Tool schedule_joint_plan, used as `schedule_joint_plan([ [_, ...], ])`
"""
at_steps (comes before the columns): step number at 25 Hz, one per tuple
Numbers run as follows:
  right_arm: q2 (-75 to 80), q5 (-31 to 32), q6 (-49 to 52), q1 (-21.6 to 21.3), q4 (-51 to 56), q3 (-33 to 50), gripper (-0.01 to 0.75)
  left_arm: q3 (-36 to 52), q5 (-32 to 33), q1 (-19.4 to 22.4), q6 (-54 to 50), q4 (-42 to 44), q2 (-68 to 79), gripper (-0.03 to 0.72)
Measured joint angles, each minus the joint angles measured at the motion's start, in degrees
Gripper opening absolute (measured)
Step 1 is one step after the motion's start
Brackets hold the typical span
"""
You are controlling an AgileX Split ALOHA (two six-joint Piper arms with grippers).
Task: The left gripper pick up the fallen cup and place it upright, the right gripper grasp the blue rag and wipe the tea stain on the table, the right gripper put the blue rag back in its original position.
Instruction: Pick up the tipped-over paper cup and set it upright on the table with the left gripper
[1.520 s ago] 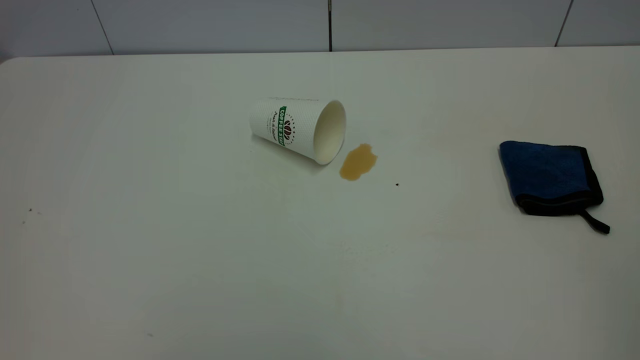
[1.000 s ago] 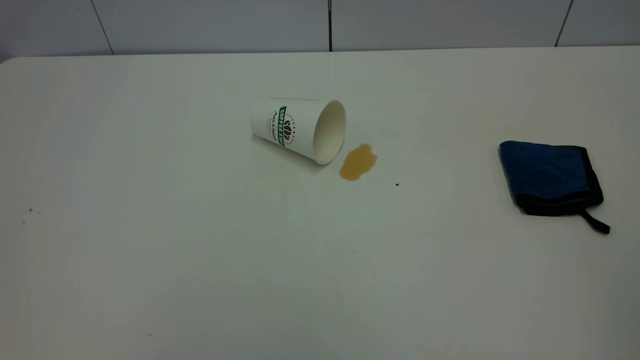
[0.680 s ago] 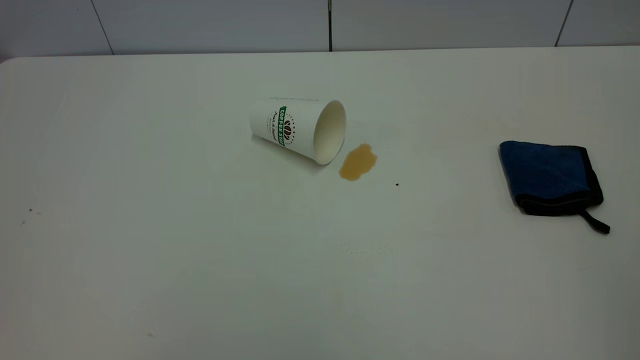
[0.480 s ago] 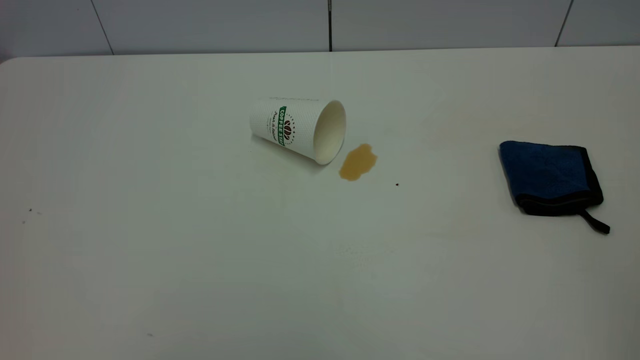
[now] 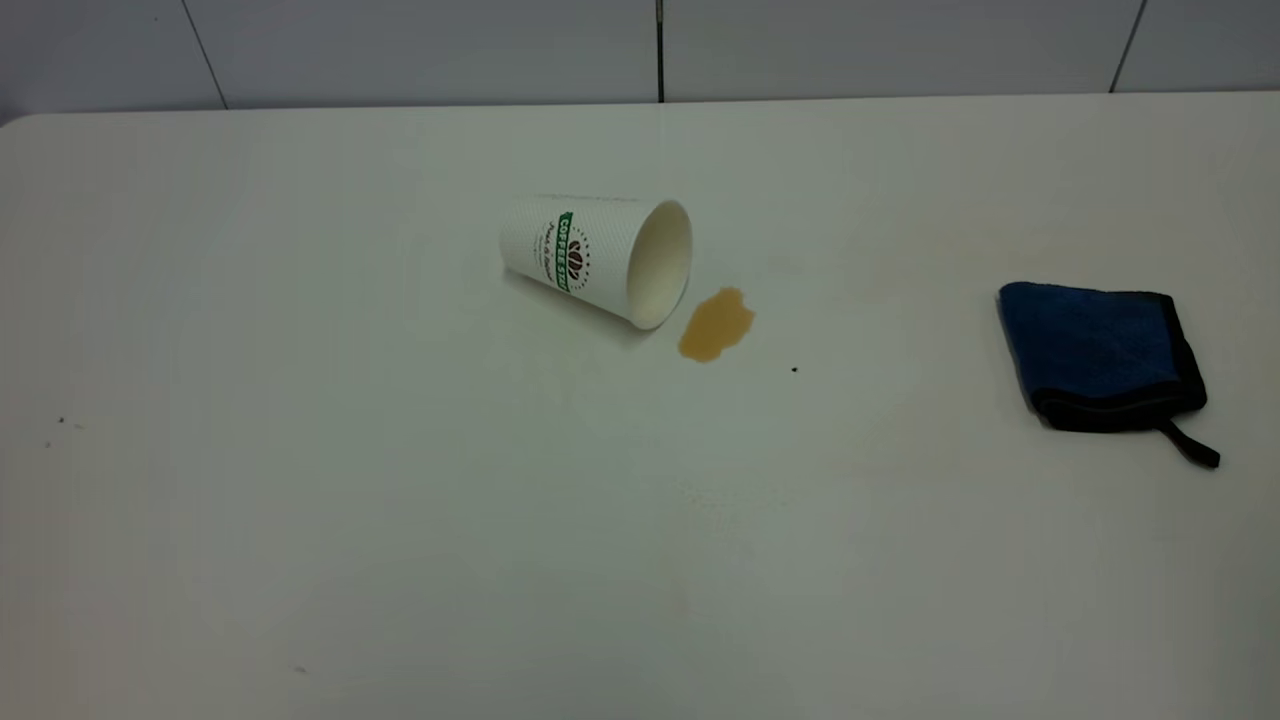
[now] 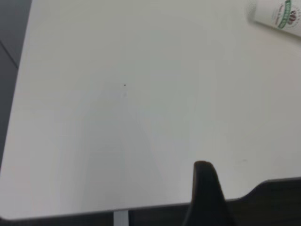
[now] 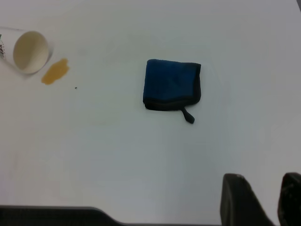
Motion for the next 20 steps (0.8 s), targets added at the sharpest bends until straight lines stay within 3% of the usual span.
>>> schedule_joint_plan([
  [13,0.00,0.00,0.00,0.00,0.00,0.00,0.239,-5.39,-26.77,-0.15,23.44,-20.01,48.83,0.521],
  [17,0.00,0.00,0.00,0.00,0.00,0.00,0.239,-14.10,-30.64,-4.24,30.27,-24.18,63.79,0.521],
  [20,0.00,0.00,0.00,0.00,0.00,0.00,0.239,-20.93,-32.42,-10.87,32.03,-24.21,74.53,0.521],
])
